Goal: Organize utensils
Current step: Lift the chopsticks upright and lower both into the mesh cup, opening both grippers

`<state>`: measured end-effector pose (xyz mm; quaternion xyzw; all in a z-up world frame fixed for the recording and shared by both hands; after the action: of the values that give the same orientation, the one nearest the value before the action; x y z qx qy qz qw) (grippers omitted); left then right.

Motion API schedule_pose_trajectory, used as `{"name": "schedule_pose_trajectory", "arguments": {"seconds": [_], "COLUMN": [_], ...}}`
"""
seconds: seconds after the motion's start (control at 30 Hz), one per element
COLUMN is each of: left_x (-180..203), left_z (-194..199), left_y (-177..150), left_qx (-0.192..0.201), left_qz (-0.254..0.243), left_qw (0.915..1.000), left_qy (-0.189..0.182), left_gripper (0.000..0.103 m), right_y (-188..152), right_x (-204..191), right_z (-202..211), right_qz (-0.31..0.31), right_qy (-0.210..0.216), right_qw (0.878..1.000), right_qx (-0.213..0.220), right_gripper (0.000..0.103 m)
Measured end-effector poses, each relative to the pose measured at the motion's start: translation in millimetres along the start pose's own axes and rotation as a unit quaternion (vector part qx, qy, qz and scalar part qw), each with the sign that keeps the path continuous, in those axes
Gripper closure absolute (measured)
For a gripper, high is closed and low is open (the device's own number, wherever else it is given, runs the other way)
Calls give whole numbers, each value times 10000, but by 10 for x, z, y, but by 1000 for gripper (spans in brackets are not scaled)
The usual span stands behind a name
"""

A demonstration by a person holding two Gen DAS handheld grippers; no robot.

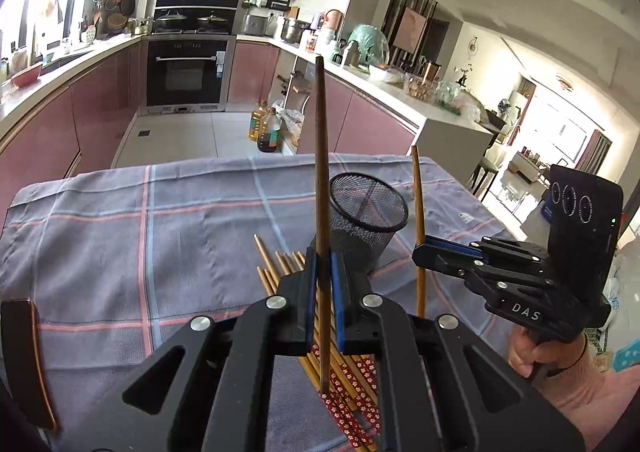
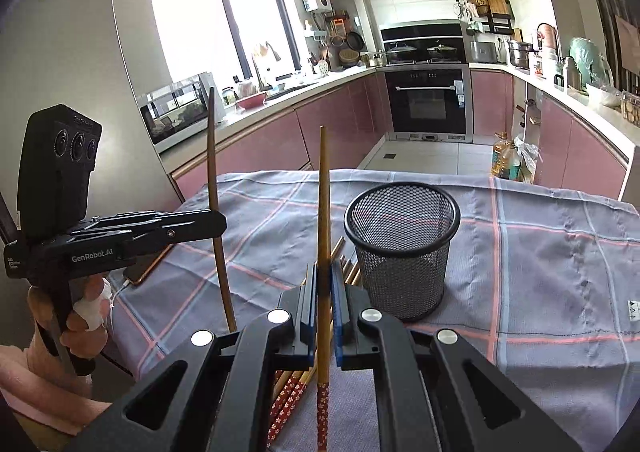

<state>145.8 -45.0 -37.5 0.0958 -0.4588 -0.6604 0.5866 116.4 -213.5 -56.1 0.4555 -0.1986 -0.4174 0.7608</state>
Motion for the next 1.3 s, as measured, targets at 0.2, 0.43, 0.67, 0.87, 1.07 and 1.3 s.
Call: {"name": "schedule_pose_trajectory", "arguments": {"seconds": [0.2,0.43,0.67,0.87,1.07,1.3], "left_x": [202,451,706,819,763,568], "left_z": [207,255,172,-81,-535,-986], "left_y": [298,693,1046,1184,1027,682], "left_qx": [295,641,908,923,499,-54], "left_qz": [-16,-121,-283,-340,-486,-446], "left_qw": [9993,9974,9949,9947,9976,9990], "left_qy": [-225,-303,-345,-296,-33,38], "left_gripper": [95,95,95,95,95,95], "right_y": [264,632,939,989,802,595], "right_x": [99,238,443,580,661,693], "right_z": [175,387,501,441,156,-142], "right_qz": [-4,93,110,83,13,-35], "right_qy": [20,-35,-187,-407,-300,-210], "right_qw": [9991,9965,9933,9929,9978,9997], "right_qx": [428,828,1135,1115,585,-96], "right_gripper": [97,97,97,97,97,97]}}
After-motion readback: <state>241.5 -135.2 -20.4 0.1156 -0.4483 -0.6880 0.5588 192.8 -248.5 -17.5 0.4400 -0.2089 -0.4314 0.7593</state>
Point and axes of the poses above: each gripper's, at about its wrist camera, not at the fingertips, and z roughly against the way its jaws point, x to its right, y to its top, the point moved 6 cm from there along -z, roughly the way its jaws point, and after that the axes turned 11 degrees about z, right-handed, at the moved point
